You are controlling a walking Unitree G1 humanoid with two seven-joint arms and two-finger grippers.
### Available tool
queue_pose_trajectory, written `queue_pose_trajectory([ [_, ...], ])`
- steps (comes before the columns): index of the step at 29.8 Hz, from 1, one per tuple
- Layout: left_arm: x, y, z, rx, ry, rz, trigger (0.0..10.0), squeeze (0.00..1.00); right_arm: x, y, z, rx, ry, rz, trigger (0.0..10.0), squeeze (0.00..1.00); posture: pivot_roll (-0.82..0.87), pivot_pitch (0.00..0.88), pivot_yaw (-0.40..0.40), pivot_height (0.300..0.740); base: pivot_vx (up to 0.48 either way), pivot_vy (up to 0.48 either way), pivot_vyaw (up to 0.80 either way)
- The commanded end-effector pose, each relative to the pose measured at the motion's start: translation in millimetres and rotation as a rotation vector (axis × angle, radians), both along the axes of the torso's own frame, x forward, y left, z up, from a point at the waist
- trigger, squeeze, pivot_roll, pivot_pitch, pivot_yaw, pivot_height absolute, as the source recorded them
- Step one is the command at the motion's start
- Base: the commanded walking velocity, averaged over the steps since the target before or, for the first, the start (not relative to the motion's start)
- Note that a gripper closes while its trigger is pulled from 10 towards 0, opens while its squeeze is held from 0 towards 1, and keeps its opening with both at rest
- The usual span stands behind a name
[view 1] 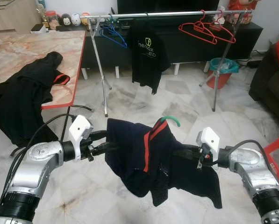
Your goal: Hang hanger
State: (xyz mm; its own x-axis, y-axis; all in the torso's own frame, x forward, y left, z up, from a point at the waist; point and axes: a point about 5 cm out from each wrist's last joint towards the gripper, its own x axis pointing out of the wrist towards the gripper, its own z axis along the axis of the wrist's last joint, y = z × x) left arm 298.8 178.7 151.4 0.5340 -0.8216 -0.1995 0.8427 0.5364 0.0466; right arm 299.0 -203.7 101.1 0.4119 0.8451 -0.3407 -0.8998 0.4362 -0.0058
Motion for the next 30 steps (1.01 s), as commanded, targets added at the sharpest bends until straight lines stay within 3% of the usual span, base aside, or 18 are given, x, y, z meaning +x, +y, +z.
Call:
queue_pose_trajectory([
  [1, 2.7, -7.8, 7, 0.013, -0.029, -0.030, 10.0, 1.00, 0.4, 3.8, 12, 0.031, -0.035, 0.047, 10.0, 0.00, 0.06, 0.008, 0.003, 0.740, 0.000, 0.000, 0.00],
  [7, 3.9, -29.3, 14, -0.008, -0.049, -0.116, 10.0, 1.00, -1.6, 7.0, 14, 0.033, -0.033, 0.095, 10.0, 0.00, 0.06, 0.003, 0.005, 0.740, 0.000, 0.000, 0.00],
  [12, 0.0, -35.9, 14, -0.037, -0.022, -0.175, 10.0, 1.00, -2.3, 7.6, 15, 0.032, -0.030, 0.105, 10.0, 0.00, 0.05, 0.003, 0.006, 0.740, 0.000, 0.000, 0.00],
  [20, -6.4, -48.5, 8, -0.002, 0.005, -0.264, 10.0, 1.00, -4.6, 12.8, 16, 0.050, -0.025, 0.139, 10.0, 0.00, 0.06, 0.000, 0.006, 0.740, 0.000, 0.000, 0.00],
  [30, 3.2, -72.3, 7, -0.011, -0.056, -0.232, 10.0, 1.00, -10.4, 21.9, 22, 0.058, -0.012, 0.239, 10.0, 0.00, 0.05, 0.000, 0.003, 0.740, 0.000, 0.000, 0.00],
])
